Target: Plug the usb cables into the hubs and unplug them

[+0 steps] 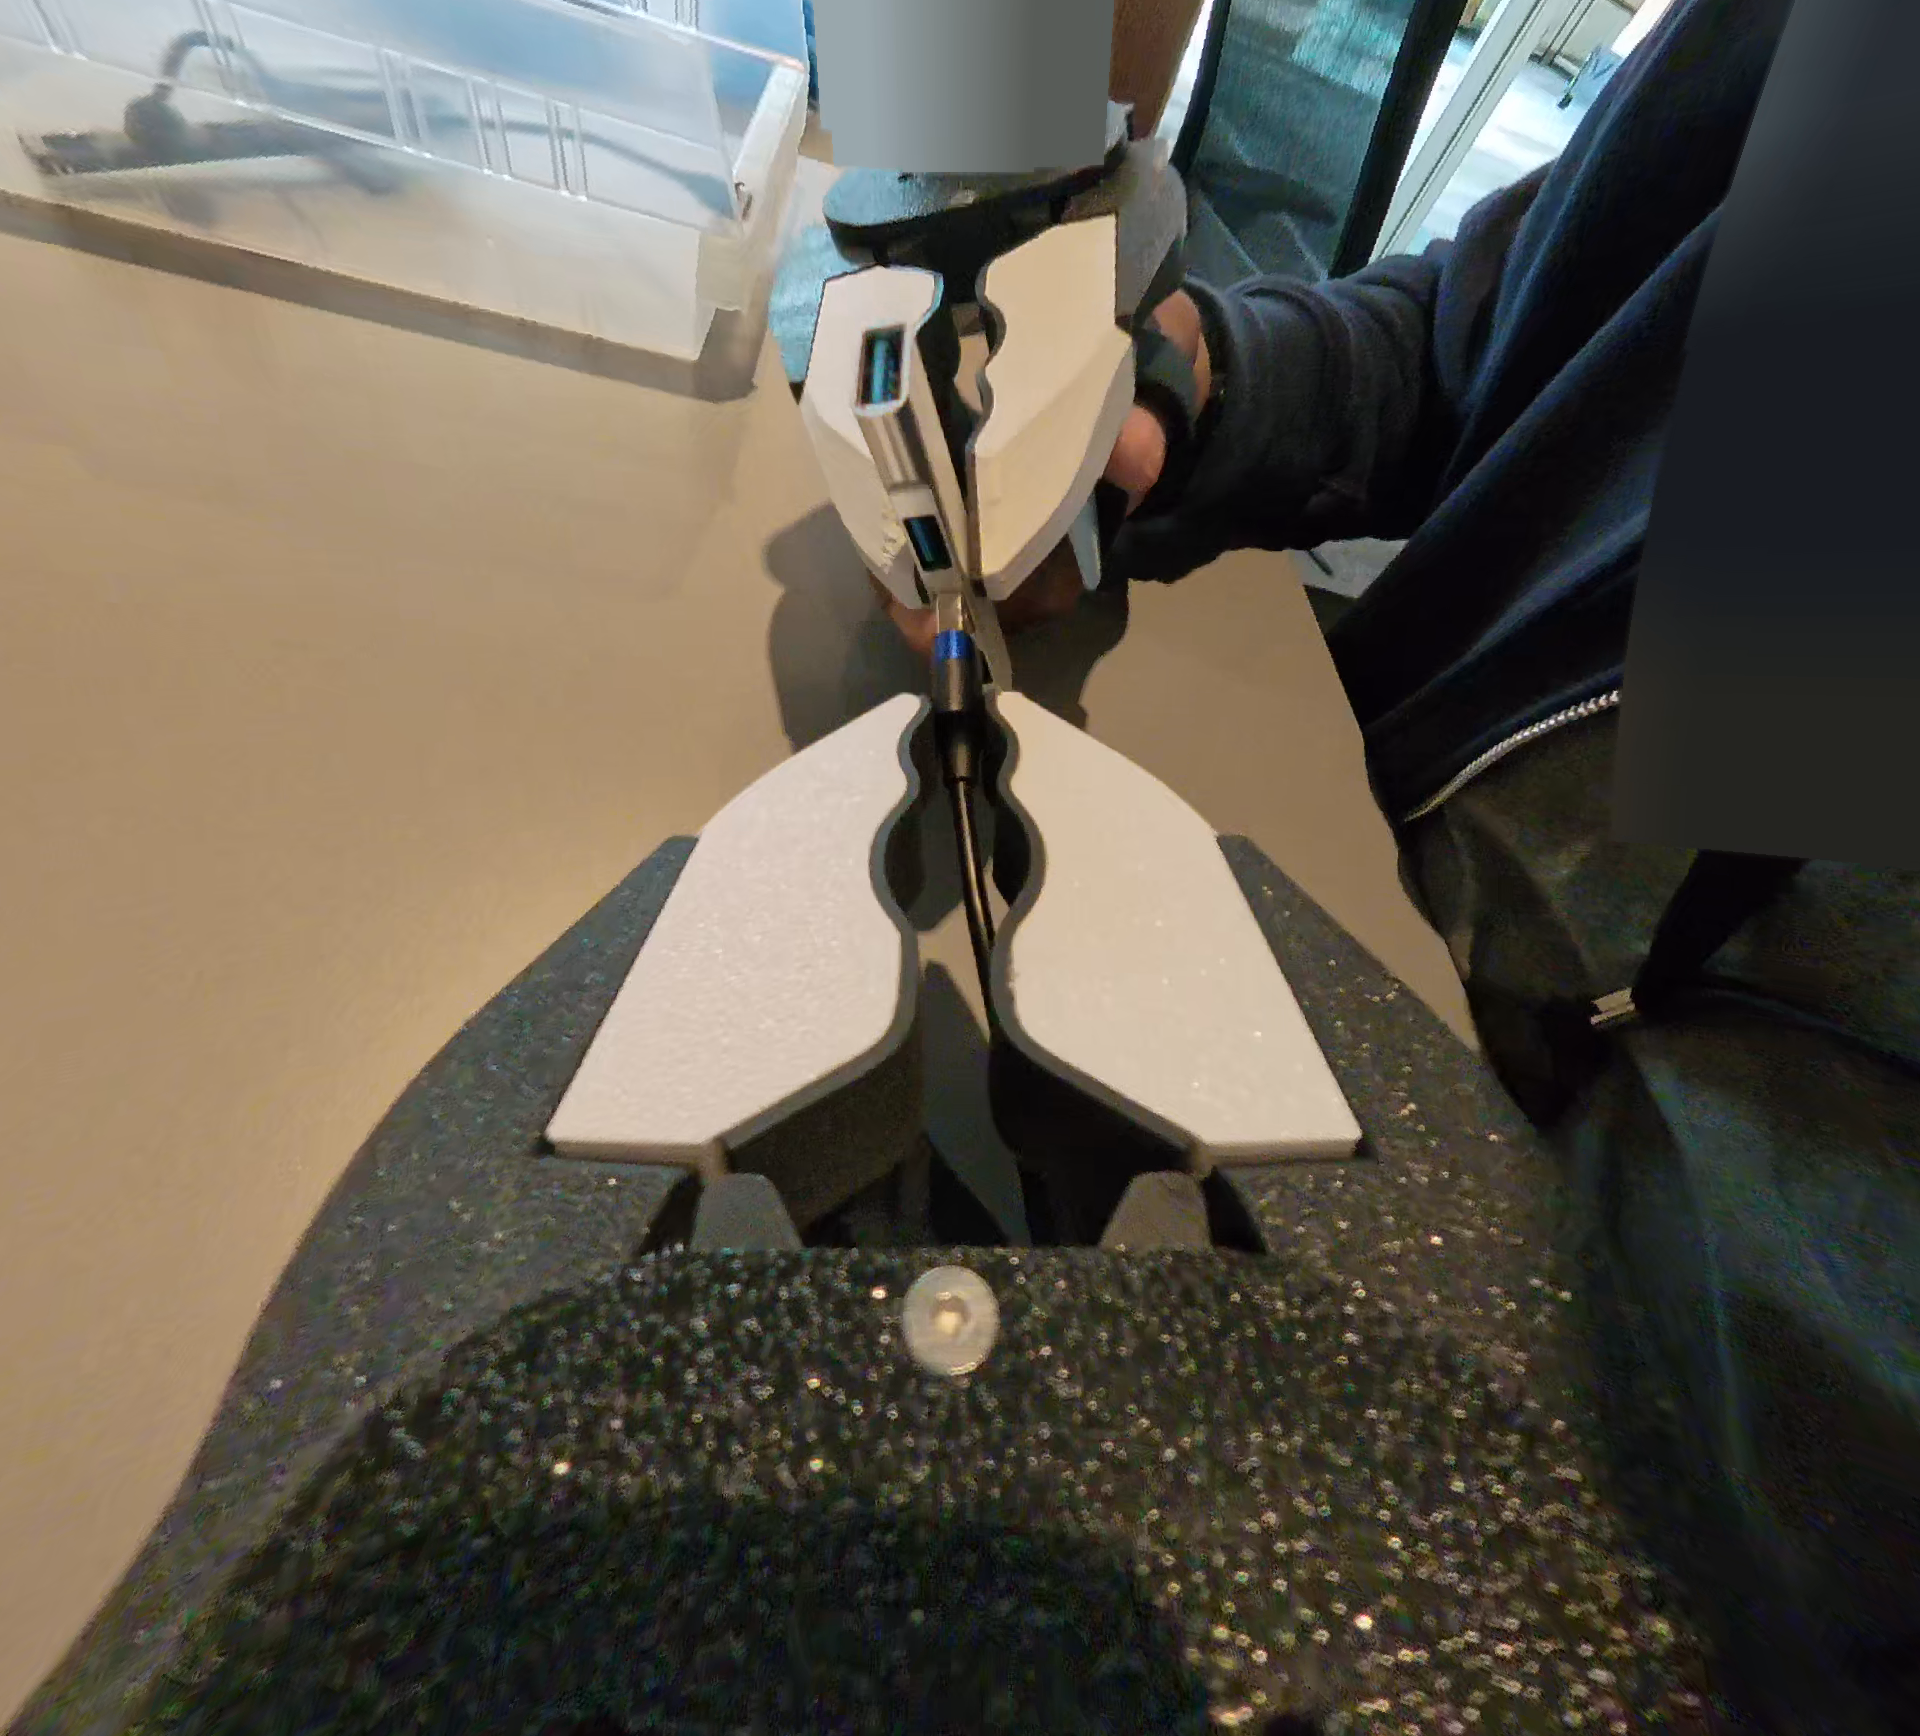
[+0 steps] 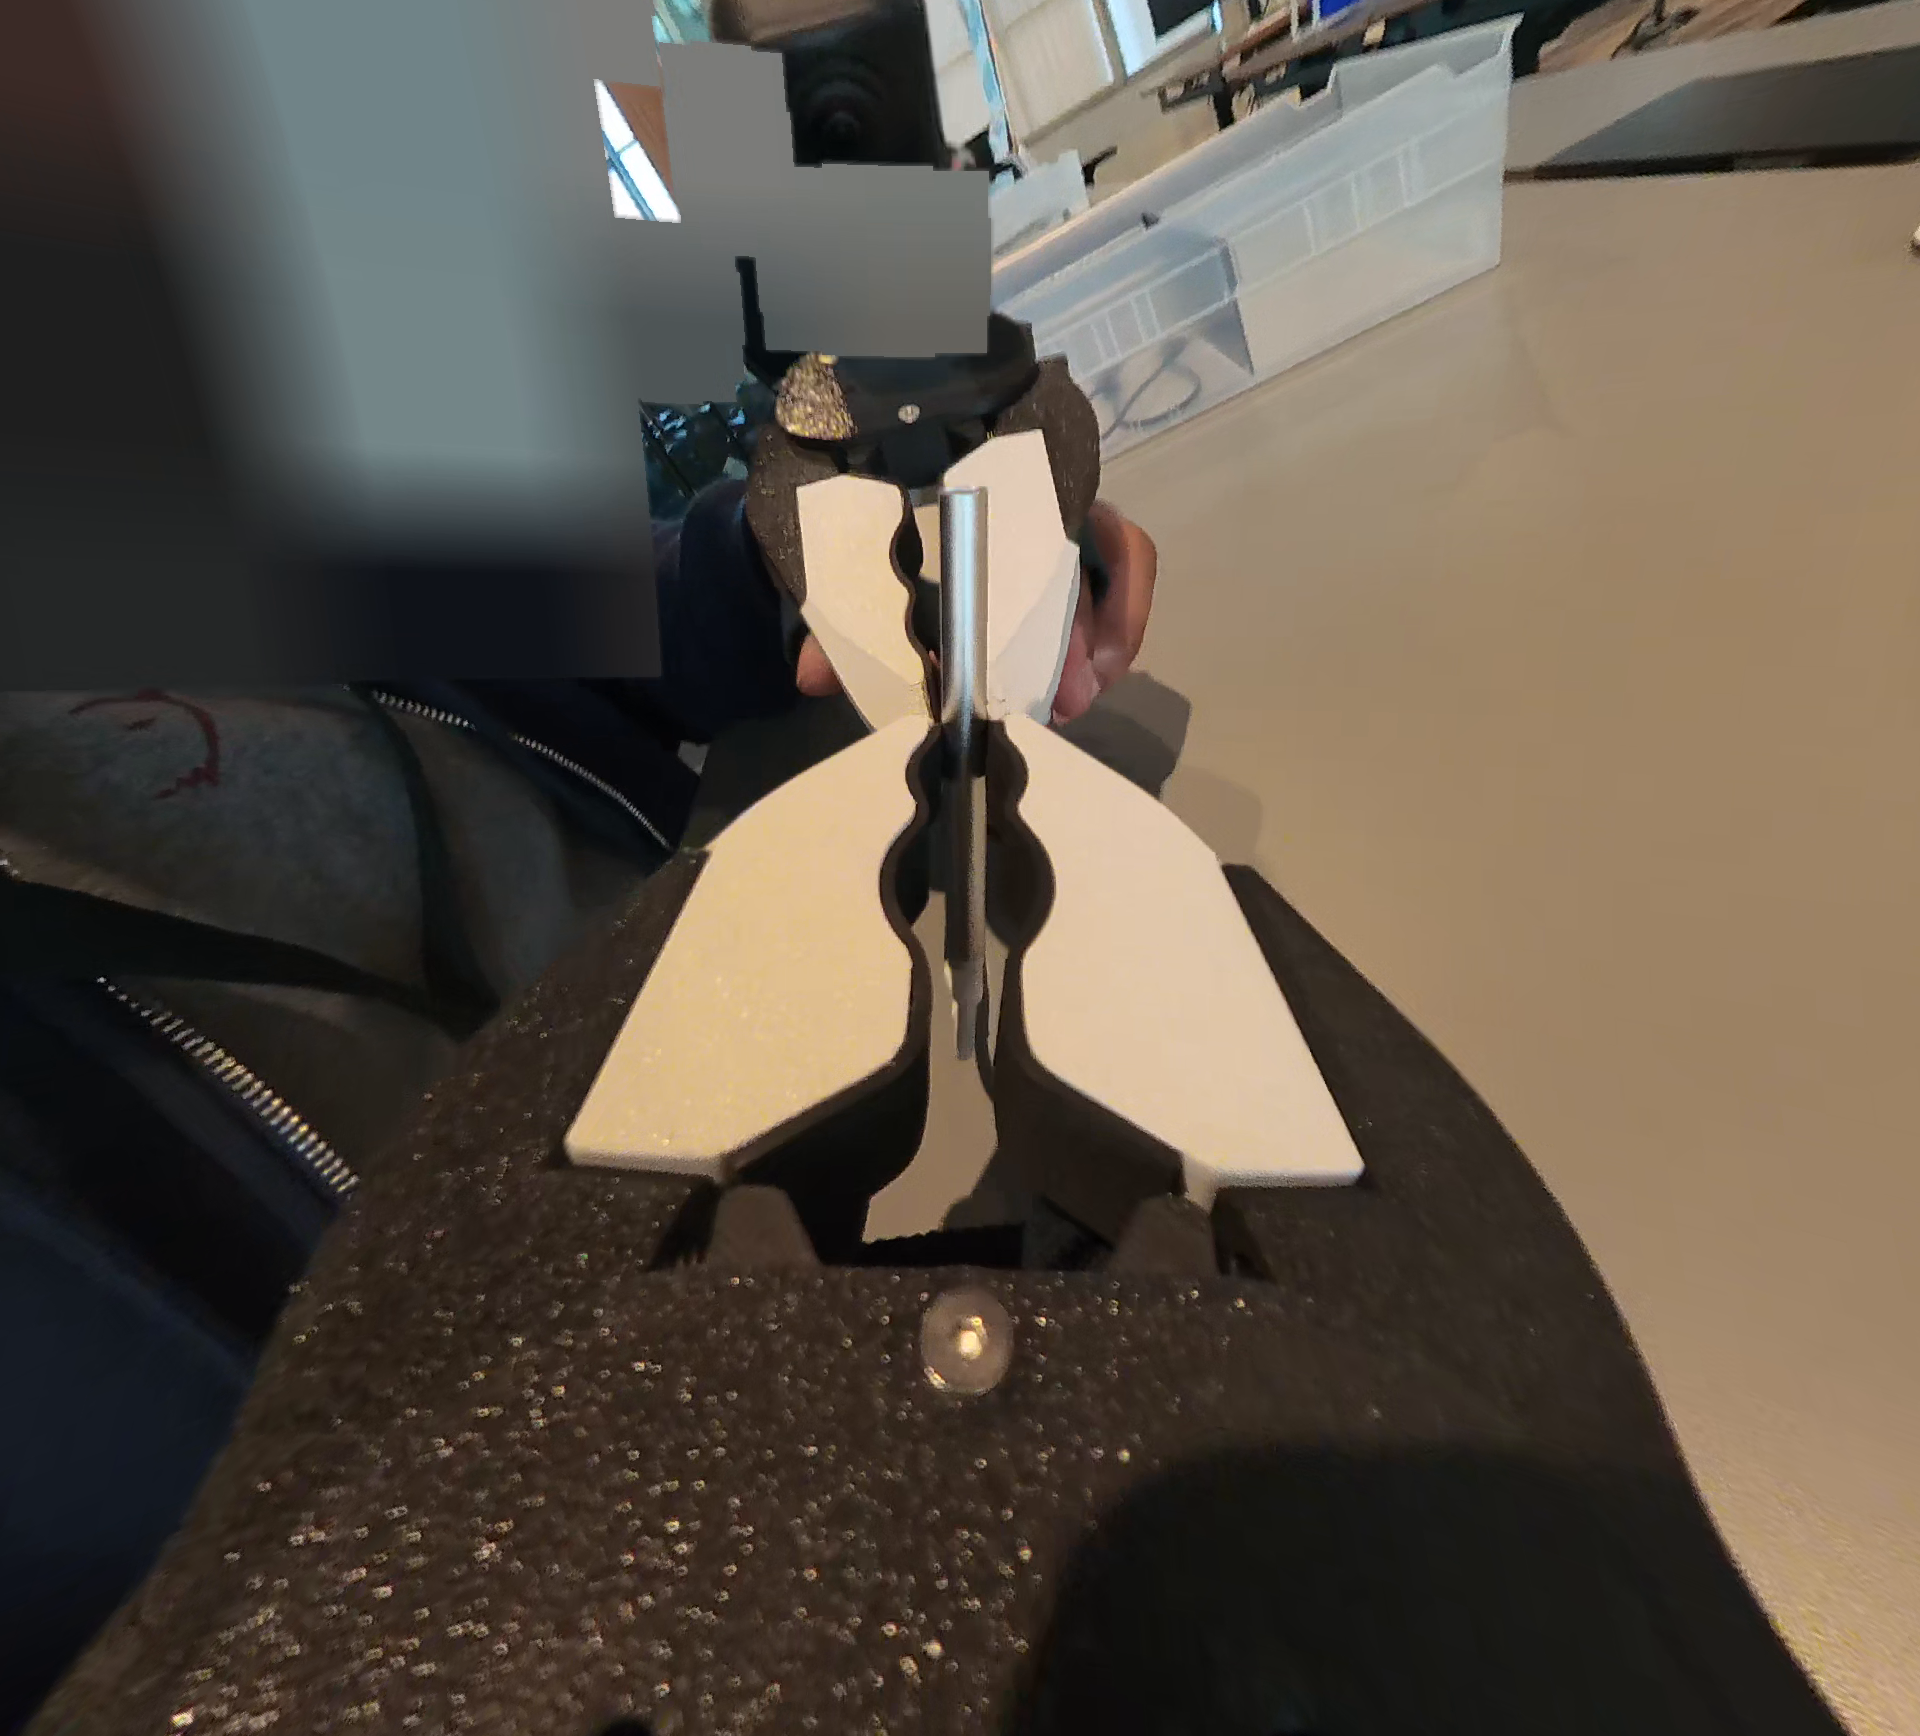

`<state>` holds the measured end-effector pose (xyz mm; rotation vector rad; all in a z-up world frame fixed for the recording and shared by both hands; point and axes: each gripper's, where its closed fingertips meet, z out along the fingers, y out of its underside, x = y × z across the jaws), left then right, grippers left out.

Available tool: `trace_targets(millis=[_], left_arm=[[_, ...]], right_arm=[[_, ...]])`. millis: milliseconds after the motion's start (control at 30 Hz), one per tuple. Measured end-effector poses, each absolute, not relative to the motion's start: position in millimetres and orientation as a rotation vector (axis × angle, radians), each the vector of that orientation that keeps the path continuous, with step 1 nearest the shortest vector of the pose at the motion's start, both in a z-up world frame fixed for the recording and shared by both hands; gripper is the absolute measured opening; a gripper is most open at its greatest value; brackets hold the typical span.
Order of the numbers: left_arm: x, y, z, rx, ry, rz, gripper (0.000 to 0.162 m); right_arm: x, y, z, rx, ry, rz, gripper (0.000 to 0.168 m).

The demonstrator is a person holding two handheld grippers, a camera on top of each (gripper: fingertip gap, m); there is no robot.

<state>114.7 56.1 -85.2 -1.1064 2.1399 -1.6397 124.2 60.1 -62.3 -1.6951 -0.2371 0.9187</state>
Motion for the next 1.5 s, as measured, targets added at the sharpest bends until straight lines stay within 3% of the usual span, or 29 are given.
trace_targets(millis=[1200,1500], left_arm=[[108.9,51.2,-112.1,-1.207,2.33,-1.516,0.007],[110.0,51.5,-104.3,-1.248,2.24,-1.738,0.007]], right_arm=[[116.3,62.0,-82.2,-1.855,-0.241,0.943,0.008],[120.0,62.7,-75.7,-1.822,-0.232,0.922,0.016]])
